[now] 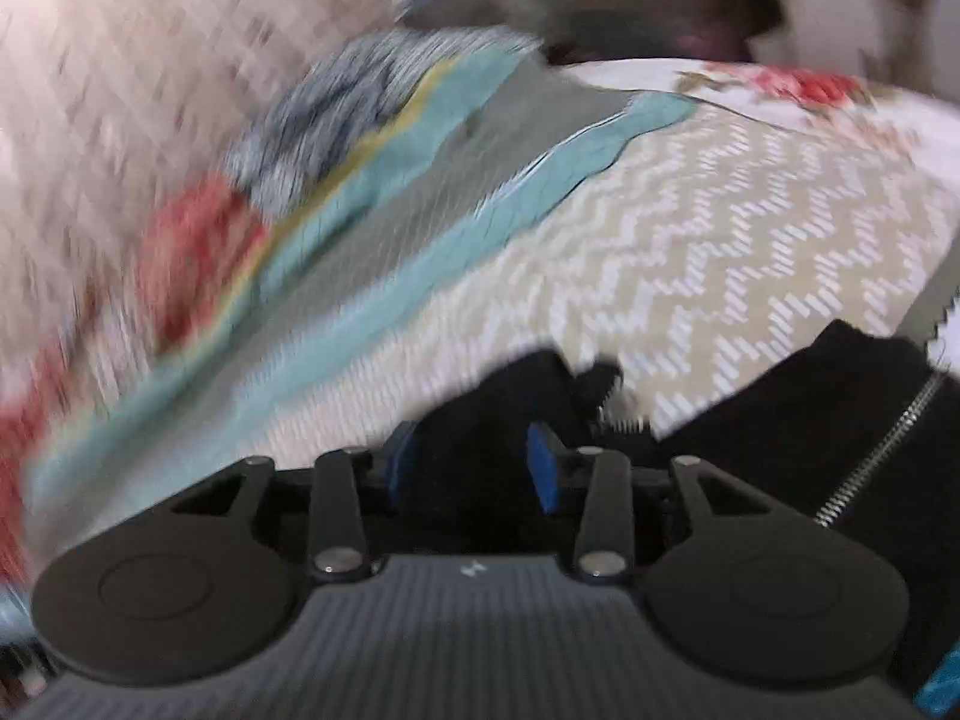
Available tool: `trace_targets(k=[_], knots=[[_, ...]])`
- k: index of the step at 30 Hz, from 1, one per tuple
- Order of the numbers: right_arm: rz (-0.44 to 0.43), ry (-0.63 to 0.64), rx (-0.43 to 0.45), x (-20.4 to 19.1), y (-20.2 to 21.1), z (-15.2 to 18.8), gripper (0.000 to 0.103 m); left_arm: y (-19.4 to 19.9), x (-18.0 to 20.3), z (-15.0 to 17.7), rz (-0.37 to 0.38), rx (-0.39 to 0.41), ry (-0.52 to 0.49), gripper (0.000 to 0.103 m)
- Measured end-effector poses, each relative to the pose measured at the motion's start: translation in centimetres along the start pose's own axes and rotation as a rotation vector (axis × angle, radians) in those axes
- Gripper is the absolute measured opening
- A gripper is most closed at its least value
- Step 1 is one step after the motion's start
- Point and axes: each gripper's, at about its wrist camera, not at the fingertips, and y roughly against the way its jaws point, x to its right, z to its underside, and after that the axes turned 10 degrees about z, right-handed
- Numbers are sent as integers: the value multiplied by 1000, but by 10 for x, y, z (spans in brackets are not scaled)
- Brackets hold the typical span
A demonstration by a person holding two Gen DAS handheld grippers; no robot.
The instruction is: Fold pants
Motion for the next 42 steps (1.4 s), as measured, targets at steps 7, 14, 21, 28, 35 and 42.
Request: trace_targets(k=[7, 14, 21, 28, 35, 42], knots=[[200, 516, 71, -51, -39, 17, 55, 40, -4, -4, 66, 96, -2, 6], [123, 613, 80, -62, -26, 20, 51, 97, -10, 0, 149, 203, 37, 6], [117, 708, 69, -80, -38, 40, 48, 136, -13, 19, 175, 272, 90, 6], [212, 606, 232, -64, -16, 30, 7, 165, -25, 30, 203, 297, 137, 6], [228, 522, 465, -76, 20, -37, 7, 162, -31, 20, 235, 313, 187, 6], [232, 447, 194, -123, -99, -124, 47, 72, -23, -20, 72, 264, 188, 10]])
